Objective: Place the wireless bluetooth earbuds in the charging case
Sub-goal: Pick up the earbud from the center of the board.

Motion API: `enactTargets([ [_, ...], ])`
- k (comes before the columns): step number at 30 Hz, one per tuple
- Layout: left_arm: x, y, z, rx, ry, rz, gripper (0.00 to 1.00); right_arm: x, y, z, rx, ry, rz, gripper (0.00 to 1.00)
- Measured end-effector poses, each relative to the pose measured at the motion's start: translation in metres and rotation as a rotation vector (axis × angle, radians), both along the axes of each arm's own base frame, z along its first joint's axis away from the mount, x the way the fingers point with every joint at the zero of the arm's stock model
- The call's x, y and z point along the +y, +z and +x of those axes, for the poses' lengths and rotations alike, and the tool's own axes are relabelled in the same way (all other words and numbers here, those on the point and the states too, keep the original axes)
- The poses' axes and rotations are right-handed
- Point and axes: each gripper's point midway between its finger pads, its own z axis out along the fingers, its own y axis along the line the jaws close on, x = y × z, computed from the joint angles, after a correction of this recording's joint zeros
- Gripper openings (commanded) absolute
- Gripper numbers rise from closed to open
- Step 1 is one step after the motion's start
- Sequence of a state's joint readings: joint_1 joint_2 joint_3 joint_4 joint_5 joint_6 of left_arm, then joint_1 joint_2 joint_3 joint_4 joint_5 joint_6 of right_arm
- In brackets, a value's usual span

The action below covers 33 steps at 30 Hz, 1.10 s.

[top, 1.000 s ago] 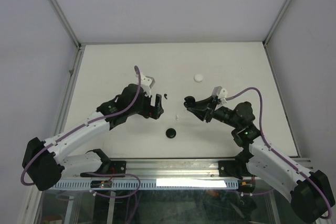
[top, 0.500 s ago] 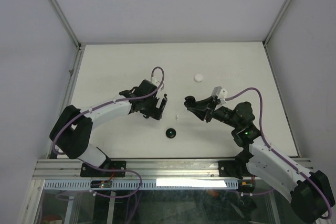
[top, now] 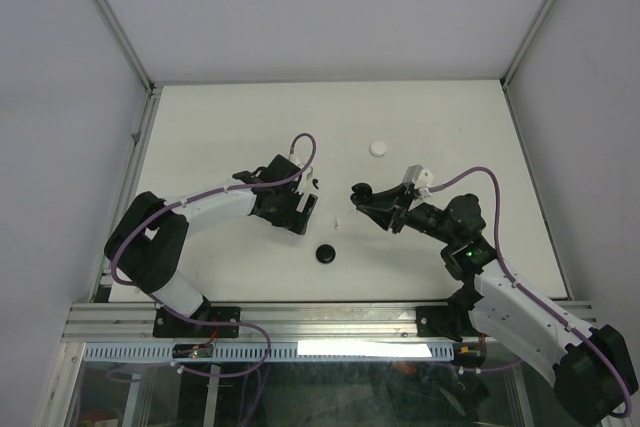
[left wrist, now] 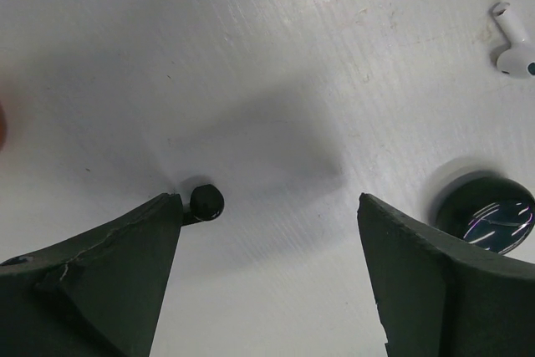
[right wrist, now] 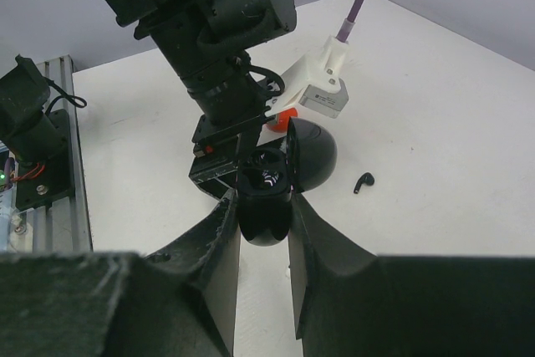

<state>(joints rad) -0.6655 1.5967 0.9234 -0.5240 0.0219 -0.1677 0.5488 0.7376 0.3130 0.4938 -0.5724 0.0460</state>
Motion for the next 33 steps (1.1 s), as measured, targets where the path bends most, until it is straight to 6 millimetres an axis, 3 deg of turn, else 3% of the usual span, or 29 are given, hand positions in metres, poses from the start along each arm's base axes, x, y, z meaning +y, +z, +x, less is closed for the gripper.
enactTargets([
  [6,0.005,0.0,-0.012,0.045,0.023,0.007,0.85,0.0,0.0,0.0,0.0,0.0,0.0,0.0],
  [18,0.008,0.01,-0.018,0.069,0.098,-0.007,0.73,0.0,0.002,-0.001,-0.006,0.001,0.004,0.0],
  [26,0.004,0.019,0.003,0.025,0.126,0.019,0.58,-0.001,0.002,-0.001,-0.007,0.001,0.005,0.0],
  [33,0.011,0.005,0.008,0.047,0.144,0.099,0.53,-0.001,-0.003,-0.003,0.0,0.001,0.001,0.0],
])
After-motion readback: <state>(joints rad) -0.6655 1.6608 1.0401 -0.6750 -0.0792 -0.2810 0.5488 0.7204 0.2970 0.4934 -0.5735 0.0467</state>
